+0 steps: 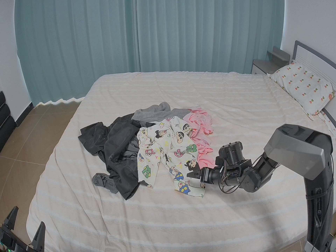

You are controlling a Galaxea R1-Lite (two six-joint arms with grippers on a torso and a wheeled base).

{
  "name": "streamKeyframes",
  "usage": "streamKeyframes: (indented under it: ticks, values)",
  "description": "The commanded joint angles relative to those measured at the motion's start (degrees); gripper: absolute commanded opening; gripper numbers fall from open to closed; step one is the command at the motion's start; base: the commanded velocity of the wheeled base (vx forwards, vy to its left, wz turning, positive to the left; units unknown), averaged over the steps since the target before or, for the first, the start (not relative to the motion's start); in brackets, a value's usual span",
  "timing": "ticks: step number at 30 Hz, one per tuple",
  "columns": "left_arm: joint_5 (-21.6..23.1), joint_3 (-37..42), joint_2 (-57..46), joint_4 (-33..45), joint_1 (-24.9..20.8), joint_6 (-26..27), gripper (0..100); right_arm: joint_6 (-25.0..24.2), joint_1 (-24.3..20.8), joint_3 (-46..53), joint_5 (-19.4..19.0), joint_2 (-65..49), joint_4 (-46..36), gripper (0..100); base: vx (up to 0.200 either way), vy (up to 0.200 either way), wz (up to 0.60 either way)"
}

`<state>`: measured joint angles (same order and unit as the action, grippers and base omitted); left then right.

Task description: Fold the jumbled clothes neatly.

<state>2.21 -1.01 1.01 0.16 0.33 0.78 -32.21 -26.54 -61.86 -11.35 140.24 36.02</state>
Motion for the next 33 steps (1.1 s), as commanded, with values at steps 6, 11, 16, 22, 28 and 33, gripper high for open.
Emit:
streamKeyframes:
  ticks: [6, 11, 16, 22, 28, 33]
  values:
    - [-0.01, 0.92, -0.40, 0.02, 0.02, 0.01, 100, 0.92, -1.50, -5.21, 1.24, 4.69, -4.03, 100, 0.000, 0.000, 0.00]
    - [-0.01, 0.92, -0.40, 0.02, 0.02, 0.01, 100, 1.71, -2.64, -8.98, 3.26, 6.54, -7.11, 100, 0.000, 0.000, 0.00]
    - [-0.01, 0.92, -0.40, 0.02, 0.02, 0.01, 100, 1.45, -3.78, -14.35, 4.05, 8.03, -10.71, 100, 0.000, 0.000, 0.00]
    - [-0.01, 0.92, -0.40, 0.02, 0.02, 0.01, 100, 1.53, -3.87, -17.77, 5.11, 8.56, -14.58, 100, 0.000, 0.000, 0.00]
    - [-0.01, 0.92, -0.40, 0.02, 0.02, 0.10, 100, 1.62, -4.49, -18.21, 5.20, 8.73, -15.63, 0, 0.000, 0.000, 0.00]
    - [-0.01, 0.92, -0.40, 0.02, 0.02, 0.01, 100, 1.62, -5.01, -16.98, 5.02, 8.21, -15.28, 0, 0.000, 0.000, 0.00]
